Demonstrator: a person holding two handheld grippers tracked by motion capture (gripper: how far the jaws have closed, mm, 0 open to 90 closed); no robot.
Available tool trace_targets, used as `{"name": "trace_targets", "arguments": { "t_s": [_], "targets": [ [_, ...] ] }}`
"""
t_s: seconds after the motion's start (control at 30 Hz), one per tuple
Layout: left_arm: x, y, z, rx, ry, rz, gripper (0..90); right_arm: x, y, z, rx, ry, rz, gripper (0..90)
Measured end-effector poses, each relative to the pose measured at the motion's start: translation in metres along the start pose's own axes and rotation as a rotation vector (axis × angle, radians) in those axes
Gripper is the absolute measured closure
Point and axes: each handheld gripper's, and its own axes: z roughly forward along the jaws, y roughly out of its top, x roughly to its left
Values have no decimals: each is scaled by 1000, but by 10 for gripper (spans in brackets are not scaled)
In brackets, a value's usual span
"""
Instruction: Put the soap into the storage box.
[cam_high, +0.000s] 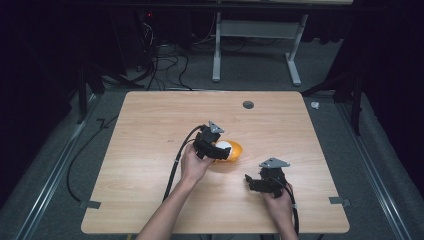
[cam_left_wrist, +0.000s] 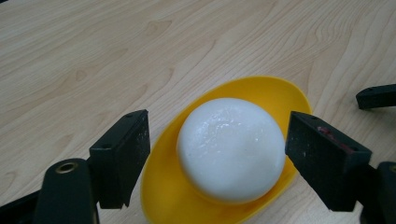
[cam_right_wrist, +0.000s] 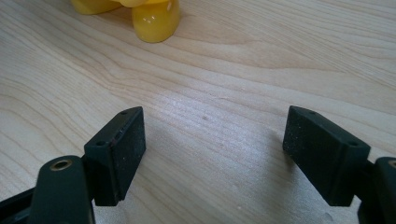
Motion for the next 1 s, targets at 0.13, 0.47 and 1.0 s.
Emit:
{"name": "trace_targets", "arguments": {
  "t_s": [0.13, 0.47, 1.0],
  "targets": [
    [4, -2, -5, -13, -5, -19, 227, 0, 0, 0, 0, 0, 0, 221],
    [13, -7, -17, -39, -21, -54, 230, 0, 0, 0, 0, 0, 0, 221],
    [21, -17, -39, -64, 13, -59, 191, 0, 0, 0, 0, 0, 0, 222]
  ]
}}
